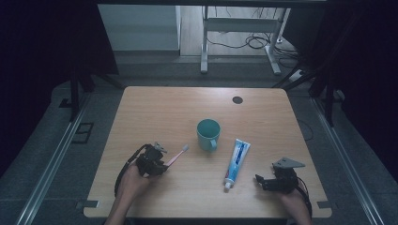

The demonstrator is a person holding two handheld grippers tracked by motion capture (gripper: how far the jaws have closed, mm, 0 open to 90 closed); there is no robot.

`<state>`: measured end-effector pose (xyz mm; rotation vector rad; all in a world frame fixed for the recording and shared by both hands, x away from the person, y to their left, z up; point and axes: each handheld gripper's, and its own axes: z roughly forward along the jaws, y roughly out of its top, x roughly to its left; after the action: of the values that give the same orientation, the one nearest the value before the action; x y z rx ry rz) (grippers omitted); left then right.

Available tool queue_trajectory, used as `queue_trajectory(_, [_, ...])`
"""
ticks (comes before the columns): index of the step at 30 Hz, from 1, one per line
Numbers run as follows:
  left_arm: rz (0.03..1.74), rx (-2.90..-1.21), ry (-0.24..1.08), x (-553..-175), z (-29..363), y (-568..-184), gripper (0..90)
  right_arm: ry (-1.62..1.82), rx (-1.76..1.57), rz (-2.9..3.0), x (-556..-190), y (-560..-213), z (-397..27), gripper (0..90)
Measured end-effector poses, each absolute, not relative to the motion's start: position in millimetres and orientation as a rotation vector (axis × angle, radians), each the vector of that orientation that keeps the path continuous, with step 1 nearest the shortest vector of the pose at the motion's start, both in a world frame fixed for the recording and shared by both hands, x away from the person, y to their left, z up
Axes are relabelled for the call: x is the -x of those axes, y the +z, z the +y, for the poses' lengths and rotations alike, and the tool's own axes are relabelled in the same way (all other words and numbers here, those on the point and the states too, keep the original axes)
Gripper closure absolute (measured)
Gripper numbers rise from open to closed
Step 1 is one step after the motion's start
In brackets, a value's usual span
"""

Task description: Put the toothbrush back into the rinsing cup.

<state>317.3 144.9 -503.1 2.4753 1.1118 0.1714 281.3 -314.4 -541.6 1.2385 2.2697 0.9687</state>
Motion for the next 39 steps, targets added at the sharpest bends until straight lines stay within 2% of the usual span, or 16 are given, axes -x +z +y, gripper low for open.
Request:
queue_trajectory(27, [1.180,-2.752,0.017,-365,101,-499,68.4,0.967,-1.240,2.270,-281,-542,-314,10.5])
queue_trajectory(39, [1.226,-2.817,-0.049,-380,95,-500,72.7,0.967,-1.240,2.270,-281,-542,-314,10.5])
